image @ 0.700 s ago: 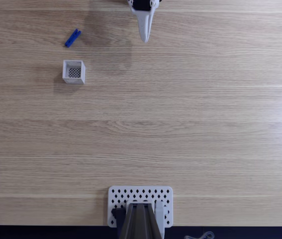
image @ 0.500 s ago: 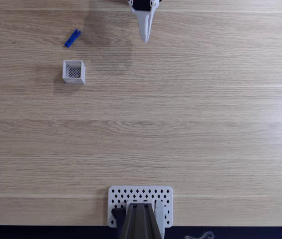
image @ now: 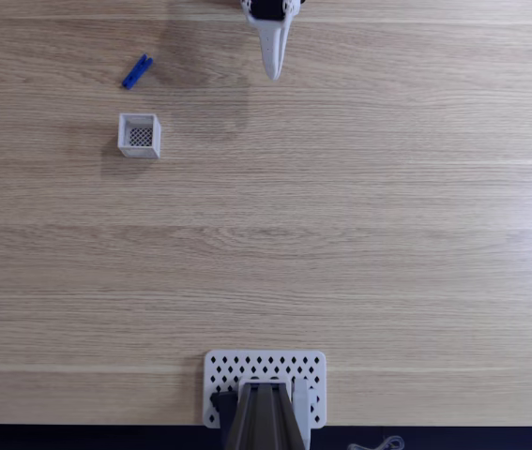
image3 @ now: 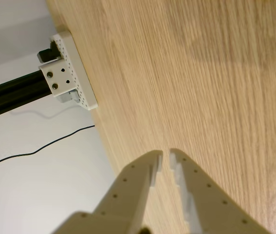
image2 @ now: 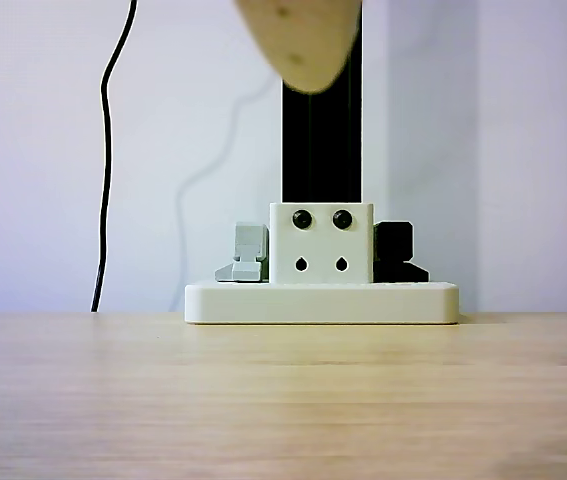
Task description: Grasp a peg and put it in the crate.
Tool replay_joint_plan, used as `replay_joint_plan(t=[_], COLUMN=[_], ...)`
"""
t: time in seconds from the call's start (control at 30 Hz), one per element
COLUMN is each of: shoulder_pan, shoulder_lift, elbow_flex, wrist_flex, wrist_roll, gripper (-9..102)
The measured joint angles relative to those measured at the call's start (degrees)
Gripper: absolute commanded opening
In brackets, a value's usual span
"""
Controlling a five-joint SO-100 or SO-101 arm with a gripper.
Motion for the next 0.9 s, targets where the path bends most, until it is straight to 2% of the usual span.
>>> replay_joint_plan(t=[0.3,0.5,0.67,0.9], shoulder_pan=[0.0,0.0,0.35,9.58], shoulder_lift=[-0.44,-11.51,-26.02,-42.19], elbow_flex=[0.0,-2.2,-9.23,-18.19], wrist_flex=[0.0,0.0,0.0,-0.79], wrist_roll=[0.0,-2.72,-17.58,-46.76], gripper=[0,0,-1,0])
